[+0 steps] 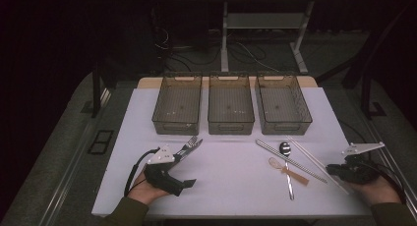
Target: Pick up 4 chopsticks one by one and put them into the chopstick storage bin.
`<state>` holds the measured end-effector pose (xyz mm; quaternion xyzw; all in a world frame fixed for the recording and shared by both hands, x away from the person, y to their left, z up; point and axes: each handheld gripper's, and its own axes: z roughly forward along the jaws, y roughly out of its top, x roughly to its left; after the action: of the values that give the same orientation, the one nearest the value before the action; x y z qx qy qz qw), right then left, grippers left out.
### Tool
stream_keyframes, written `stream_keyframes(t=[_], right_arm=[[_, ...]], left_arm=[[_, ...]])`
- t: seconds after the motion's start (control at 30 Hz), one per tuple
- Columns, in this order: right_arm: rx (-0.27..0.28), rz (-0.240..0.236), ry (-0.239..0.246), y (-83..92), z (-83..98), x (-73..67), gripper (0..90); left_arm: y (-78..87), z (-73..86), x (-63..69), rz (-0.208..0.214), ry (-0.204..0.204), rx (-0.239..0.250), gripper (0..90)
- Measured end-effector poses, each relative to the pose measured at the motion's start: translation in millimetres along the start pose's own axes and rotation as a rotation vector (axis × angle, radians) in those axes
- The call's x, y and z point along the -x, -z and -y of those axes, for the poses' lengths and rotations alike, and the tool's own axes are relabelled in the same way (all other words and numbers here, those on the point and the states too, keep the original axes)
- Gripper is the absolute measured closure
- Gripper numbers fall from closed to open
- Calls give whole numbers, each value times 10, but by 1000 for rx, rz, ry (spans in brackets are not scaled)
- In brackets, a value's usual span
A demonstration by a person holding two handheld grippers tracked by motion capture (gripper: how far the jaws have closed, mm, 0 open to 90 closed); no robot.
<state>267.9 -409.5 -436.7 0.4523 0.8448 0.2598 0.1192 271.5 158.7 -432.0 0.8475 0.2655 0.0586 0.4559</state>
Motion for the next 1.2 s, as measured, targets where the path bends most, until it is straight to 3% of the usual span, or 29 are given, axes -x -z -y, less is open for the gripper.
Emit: stream_keyframes(t=[0.4, 0.57, 0.93, 1.2], right_arm=[[20, -16, 15, -2, 28, 21, 840], [23, -31, -11, 1, 29, 40, 842], [44, -60, 8, 21, 20, 44, 842], [97, -75, 0, 135, 35, 87, 842]], left_arm=[[-6, -3, 0, 3, -1, -2, 0], [-2, -3, -1, 3, -4, -1, 0], [0, -5, -1, 4, -5, 1, 0], [0, -5, 0, 5, -6, 2, 0]])
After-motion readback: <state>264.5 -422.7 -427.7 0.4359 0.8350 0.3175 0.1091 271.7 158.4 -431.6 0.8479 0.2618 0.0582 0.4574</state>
